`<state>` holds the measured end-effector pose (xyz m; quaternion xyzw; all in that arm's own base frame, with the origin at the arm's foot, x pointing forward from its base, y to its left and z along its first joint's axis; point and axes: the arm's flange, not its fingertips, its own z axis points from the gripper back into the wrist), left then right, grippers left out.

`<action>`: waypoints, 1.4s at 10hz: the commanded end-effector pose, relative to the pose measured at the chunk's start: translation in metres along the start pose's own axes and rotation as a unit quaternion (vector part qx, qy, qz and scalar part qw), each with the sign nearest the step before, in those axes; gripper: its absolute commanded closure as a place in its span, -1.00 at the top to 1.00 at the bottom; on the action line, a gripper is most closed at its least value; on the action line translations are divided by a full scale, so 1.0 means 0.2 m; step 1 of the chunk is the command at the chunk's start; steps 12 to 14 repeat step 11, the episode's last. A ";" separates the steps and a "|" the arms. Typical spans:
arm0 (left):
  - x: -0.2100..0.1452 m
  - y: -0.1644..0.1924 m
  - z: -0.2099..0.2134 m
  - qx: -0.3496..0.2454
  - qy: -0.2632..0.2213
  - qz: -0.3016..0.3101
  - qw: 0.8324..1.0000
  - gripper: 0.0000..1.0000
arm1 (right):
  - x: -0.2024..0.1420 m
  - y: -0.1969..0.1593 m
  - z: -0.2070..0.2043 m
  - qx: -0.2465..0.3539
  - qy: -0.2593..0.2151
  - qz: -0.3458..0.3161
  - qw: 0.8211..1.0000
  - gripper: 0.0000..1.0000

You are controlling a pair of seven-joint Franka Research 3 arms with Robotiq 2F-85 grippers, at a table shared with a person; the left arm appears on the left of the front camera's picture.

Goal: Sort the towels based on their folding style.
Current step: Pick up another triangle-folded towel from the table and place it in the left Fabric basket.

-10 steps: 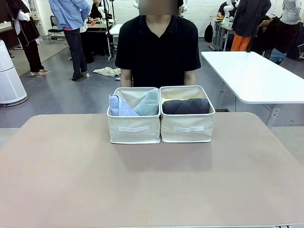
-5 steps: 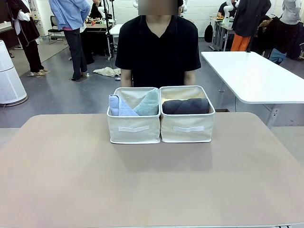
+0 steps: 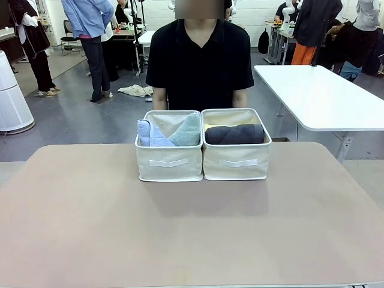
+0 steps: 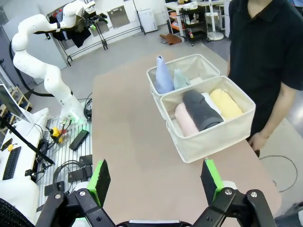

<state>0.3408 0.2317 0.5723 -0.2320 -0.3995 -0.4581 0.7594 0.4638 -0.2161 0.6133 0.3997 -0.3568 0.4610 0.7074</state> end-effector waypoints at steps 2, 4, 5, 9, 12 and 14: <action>0.00 0.00 0.00 0.001 -0.007 0.000 1.000 1.00 | -0.01 0.02 -0.01 -0.001 0.002 0.000 1.000 1.00; 0.00 0.00 0.00 0.001 -0.007 0.000 1.000 1.00 | -0.01 0.02 -0.01 -0.001 0.002 0.000 1.000 1.00; 0.00 0.00 0.00 0.001 -0.007 0.000 1.000 1.00 | -0.01 0.02 -0.01 -0.001 0.002 0.000 1.000 1.00; 0.00 0.00 0.00 0.001 -0.007 0.000 1.000 1.00 | -0.01 0.02 -0.01 -0.001 0.002 0.000 1.000 1.00; 0.00 0.00 0.00 0.001 -0.007 0.000 1.000 1.00 | -0.01 0.02 -0.01 -0.001 0.002 0.000 1.000 1.00; 0.00 0.00 0.00 0.001 -0.007 0.000 1.000 1.00 | -0.01 0.02 -0.01 -0.001 0.002 0.000 1.000 1.00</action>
